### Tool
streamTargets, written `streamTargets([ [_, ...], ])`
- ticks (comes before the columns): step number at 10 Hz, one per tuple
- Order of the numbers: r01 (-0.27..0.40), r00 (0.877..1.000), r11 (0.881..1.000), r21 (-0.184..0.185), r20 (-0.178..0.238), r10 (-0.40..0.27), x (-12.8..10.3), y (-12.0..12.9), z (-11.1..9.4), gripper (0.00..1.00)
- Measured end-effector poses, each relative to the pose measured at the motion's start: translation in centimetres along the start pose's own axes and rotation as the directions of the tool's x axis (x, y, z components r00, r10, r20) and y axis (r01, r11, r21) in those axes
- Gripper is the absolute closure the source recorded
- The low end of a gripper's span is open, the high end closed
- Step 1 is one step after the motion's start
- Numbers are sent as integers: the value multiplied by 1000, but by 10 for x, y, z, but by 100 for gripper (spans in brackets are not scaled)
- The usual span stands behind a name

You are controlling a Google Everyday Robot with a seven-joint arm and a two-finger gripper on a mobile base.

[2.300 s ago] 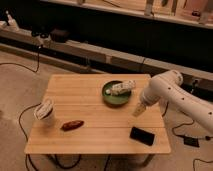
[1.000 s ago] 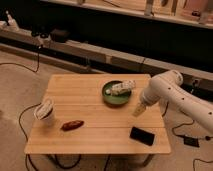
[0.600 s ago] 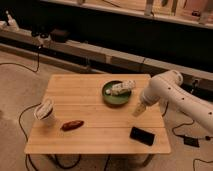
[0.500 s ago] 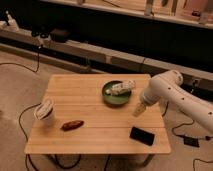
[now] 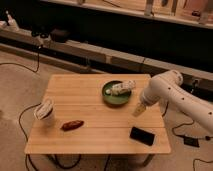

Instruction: Drag the pepper across the table

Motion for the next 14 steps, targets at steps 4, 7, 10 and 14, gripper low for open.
streamTargets([
  [4, 9, 1000, 1000, -2, -2, -9, 2, 1, 0, 20],
  [7, 260, 964, 965, -25, -55, -261, 78, -15, -8, 20],
  [10, 505, 848, 861, -58, -153, -508, 175, -66, -23, 20],
  [14, 522, 837, 850, -61, -155, -525, 181, -71, -23, 20],
])
